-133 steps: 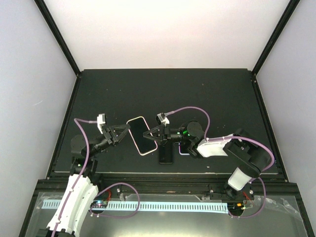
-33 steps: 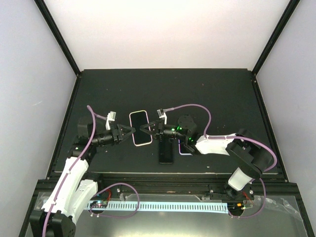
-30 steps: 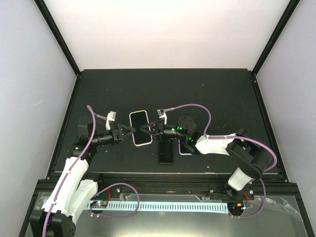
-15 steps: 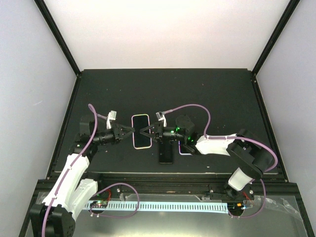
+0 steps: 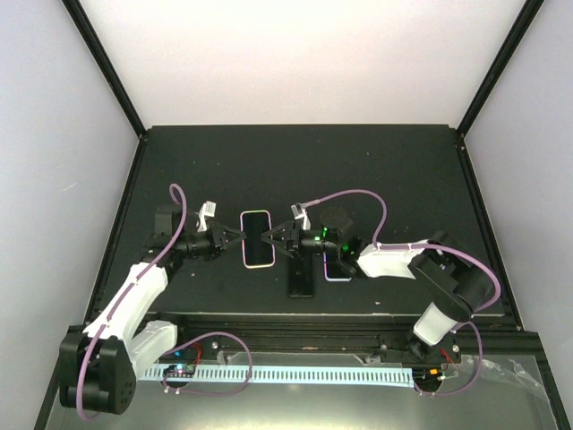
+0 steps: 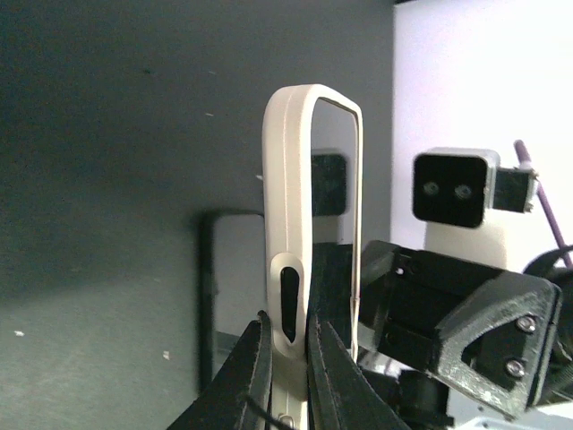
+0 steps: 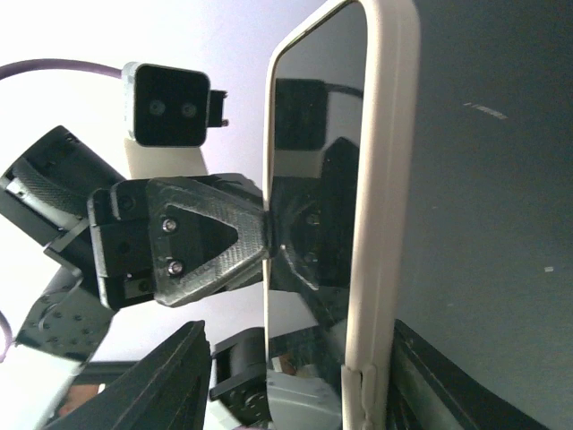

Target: Put the phone into the phone case

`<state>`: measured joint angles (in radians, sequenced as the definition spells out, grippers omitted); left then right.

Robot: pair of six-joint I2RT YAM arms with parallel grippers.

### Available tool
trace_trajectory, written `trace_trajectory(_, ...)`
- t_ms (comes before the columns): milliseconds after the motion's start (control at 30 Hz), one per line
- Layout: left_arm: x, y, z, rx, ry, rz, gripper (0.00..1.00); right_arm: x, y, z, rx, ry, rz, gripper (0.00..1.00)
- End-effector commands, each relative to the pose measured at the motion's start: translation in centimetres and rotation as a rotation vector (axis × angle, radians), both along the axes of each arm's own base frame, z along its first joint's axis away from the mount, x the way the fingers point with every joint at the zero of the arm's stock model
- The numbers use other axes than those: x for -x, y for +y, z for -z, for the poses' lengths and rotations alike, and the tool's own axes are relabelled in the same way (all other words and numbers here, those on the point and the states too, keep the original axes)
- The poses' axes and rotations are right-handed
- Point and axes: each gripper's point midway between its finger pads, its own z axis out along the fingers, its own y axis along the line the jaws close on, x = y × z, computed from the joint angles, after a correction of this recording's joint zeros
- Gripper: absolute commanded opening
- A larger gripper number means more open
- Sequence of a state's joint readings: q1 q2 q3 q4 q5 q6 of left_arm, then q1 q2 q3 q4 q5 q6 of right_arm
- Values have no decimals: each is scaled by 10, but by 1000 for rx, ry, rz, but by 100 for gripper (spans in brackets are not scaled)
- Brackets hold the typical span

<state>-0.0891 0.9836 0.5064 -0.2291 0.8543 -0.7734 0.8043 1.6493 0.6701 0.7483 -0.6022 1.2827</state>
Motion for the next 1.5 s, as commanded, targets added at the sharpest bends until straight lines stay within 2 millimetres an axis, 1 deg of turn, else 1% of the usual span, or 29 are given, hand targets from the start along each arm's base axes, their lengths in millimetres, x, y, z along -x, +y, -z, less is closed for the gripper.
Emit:
trace_trajectory(0,-21,12,22,-79,-17,-73,1,-18,-11,24,62,-34,50,57)
trace_trajectory(67,-25,15,33,-98,1,-89,2,-22,-20,32,82,-22,66,60)
trace_trajectory(133,-28,17,43,-121,21,-100,2,-24,-28,37,96,-17,81,64)
trace_trajectory(233,-31,19,60,-135,53,-111,2,-25,-38,37,129,-31,99,69)
trace_trajectory(300,-35,20,68,-146,68,-112,2,-24,-41,32,145,-53,103,70)
trace_trajectory(400,-41,21,82,-165,107,-110,2,-21,-47,18,157,-90,109,71)
trace_trajectory(500,-45,20,90,-166,129,-102,2,-20,-55,3,190,-142,123,77)
trace_trajectory(567,-44,22,95,-187,148,-104,7,-18,-63,-7,225,-182,139,83)
trace_trajectory(667,-41,26,99,-216,164,-115,20,-16,-78,-30,263,-266,172,87)
trace_trajectory(733,-40,28,96,-228,160,-123,30,-15,-87,-42,295,-312,197,88)
trace_trajectory(767,-40,29,94,-237,154,-127,35,-13,-94,-44,326,-322,210,92)
trace_trajectory(800,-39,31,89,-247,142,-131,39,-13,-101,-50,345,-340,230,95)
trace_trajectory(867,-38,35,86,-279,144,-141,46,-12,-113,-61,371,-374,270,97)
trace_trajectory(900,-38,38,76,-291,115,-150,49,-11,-118,-67,377,-390,285,99)
trace_trajectory(1000,-35,43,59,-319,82,-165,58,-6,-130,-82,386,-424,318,100)
trace_trajectory(1067,-31,45,44,-328,50,-173,68,-2,-137,-91,394,-441,329,100)
trace_trajectory(1133,-26,47,27,-338,8,-182,92,1,-146,-97,416,-458,345,100)
trace_trajectory(1167,-23,48,16,-341,-24,-185,98,3,-151,-100,428,-464,352,100)
trace_trajectory(1233,-18,50,-6,-354,-90,-182,99,7,-161,-105,452,-478,370,100)
trace_trajectory(1333,-6,52,-45,-386,-197,-166,99,15,-178,-119,472,-503,412,100)
trace_trajectory(1467,16,49,-97,-386,-351,-128,99,18,-214,-137,542,-508,540,100)
